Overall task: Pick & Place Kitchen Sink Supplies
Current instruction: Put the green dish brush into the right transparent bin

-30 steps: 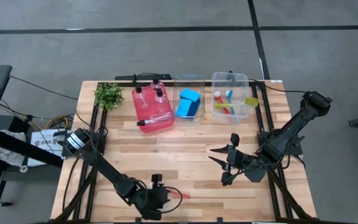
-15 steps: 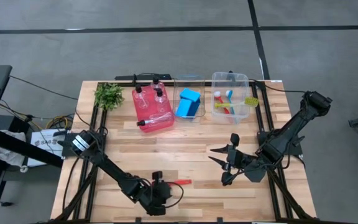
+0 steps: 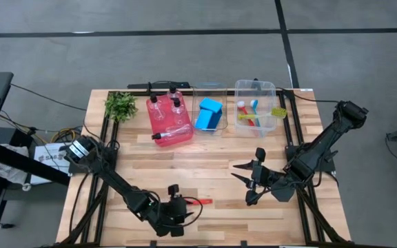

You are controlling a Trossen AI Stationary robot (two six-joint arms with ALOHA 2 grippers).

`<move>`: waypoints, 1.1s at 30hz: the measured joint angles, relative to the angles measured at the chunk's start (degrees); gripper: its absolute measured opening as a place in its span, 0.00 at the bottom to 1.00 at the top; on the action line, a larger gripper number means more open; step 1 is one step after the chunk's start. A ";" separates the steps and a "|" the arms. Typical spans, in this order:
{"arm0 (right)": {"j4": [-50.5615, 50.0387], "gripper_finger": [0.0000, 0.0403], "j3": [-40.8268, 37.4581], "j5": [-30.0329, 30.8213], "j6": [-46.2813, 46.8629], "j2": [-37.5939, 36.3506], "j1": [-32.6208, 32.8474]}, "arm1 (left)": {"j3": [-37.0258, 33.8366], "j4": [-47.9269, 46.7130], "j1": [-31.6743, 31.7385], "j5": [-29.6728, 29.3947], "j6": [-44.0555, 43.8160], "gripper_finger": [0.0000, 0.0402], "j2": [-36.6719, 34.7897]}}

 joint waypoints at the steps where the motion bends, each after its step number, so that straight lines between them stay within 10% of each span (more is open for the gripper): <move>1: 0.00 0.29 0.00 0.00 0.02 0.00 0.02 | 0.00 0.02 0.16 -0.27 0.87 0.42 -0.29; 23: -0.39 0.29 0.00 0.00 0.02 0.00 0.00 | -14.54 4.55 0.66 4.45 -21.72 0.62 -0.31; 33: -0.42 0.29 0.00 0.00 0.02 0.00 0.00 | -14.80 6.11 0.74 4.73 -22.35 0.16 -0.24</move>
